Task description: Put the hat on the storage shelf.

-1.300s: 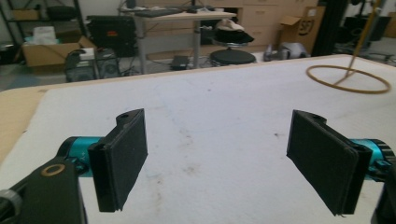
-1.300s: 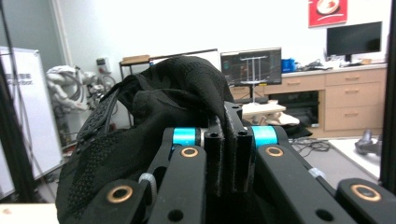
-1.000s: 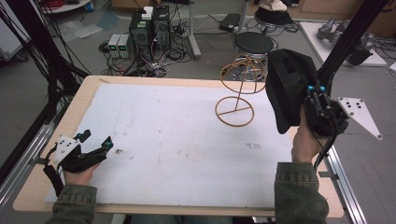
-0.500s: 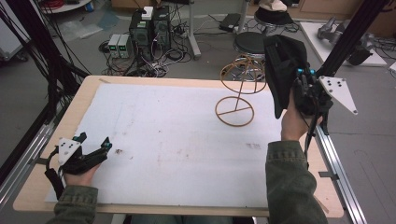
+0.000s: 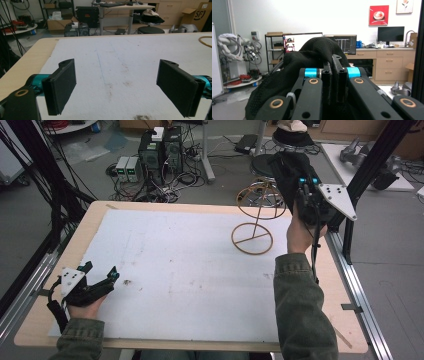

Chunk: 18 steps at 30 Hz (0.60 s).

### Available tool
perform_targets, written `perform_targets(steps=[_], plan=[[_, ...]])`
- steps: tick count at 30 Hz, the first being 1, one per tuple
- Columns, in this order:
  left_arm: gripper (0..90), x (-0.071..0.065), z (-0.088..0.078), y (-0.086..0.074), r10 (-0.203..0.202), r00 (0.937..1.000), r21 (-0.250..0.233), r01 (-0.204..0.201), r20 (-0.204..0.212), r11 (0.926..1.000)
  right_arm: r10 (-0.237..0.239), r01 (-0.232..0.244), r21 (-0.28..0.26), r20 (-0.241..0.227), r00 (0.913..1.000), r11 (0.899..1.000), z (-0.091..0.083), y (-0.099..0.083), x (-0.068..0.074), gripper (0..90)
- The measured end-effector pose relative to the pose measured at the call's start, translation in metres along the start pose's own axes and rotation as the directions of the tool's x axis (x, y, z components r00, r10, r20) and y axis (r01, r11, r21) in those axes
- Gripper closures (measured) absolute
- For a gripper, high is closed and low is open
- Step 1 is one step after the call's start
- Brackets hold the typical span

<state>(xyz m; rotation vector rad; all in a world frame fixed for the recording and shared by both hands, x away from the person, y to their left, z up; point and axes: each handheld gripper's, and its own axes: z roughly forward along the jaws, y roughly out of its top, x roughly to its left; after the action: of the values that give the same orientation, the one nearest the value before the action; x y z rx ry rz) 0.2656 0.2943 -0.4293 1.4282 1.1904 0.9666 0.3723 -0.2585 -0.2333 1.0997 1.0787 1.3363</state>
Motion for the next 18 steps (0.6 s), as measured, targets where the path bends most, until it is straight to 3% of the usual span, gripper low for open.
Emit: perform_targets(steps=[8,14,18], plan=[[16.7,0.002,0.0,0.0,-0.016,0.9999,-0.004,0.016,0.0,0.9999,-0.04,0.04,0.021,0.023,0.9989,0.999,0.018,-0.002,0.01,87.4],[16.8,0.002,0.001,0.0,-0.017,0.9998,-0.005,0.017,0.006,0.9998,-0.043,0.043,0.038,0.004,0.9991,0.998,0.032,-0.007,0.013,87.4],[16.9,0.003,0.002,0.0,-0.019,0.9998,-0.002,0.019,0.006,0.9998,-0.078,0.079,0.048,-0.026,0.9967,0.996,0.038,-0.014,0.022,87.4]])
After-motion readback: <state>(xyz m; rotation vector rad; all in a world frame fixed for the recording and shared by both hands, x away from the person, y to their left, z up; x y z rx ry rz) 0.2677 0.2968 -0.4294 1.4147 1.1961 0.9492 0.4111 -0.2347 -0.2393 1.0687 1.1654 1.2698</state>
